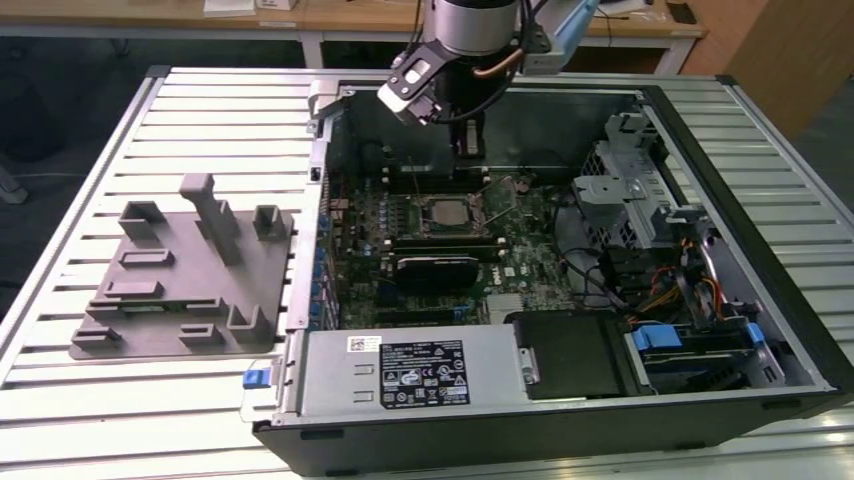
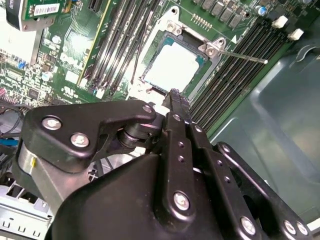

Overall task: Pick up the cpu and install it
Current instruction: 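Close the cpu cover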

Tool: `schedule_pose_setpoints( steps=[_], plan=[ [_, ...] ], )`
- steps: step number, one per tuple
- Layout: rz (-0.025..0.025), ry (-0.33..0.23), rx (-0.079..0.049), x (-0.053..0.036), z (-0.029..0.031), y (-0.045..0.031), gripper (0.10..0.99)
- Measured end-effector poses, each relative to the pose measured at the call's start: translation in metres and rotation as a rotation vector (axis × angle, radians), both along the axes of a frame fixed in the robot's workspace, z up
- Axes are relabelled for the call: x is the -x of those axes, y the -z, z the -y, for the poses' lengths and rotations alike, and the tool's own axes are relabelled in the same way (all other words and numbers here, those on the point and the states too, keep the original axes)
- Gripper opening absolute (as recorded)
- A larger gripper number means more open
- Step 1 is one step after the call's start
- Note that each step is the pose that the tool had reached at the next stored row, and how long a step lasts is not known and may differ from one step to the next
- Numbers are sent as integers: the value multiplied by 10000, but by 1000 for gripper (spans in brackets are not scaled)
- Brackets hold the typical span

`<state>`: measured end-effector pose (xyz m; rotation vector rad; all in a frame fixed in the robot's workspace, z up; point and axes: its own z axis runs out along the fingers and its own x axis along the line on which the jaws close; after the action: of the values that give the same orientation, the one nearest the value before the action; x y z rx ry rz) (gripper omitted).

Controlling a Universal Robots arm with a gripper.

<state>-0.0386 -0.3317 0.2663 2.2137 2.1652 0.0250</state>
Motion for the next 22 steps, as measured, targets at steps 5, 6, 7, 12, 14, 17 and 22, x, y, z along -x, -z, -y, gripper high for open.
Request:
schedule_pose_setpoints(
  steps=[5,6,7,12,14,17,22],
  plan=[
    [0,0,0,-65,0,0,106],
    [0,0,0,-78,0,0,106],
    [0,0,0,-91,0,0,106],
    [0,0,1,-161,0,0,106],
    [0,0,0,-190,0,0,106],
    [0,0,0,-235,0,0,106],
    [1,-1,0,-310,0,0,106]
  ],
)
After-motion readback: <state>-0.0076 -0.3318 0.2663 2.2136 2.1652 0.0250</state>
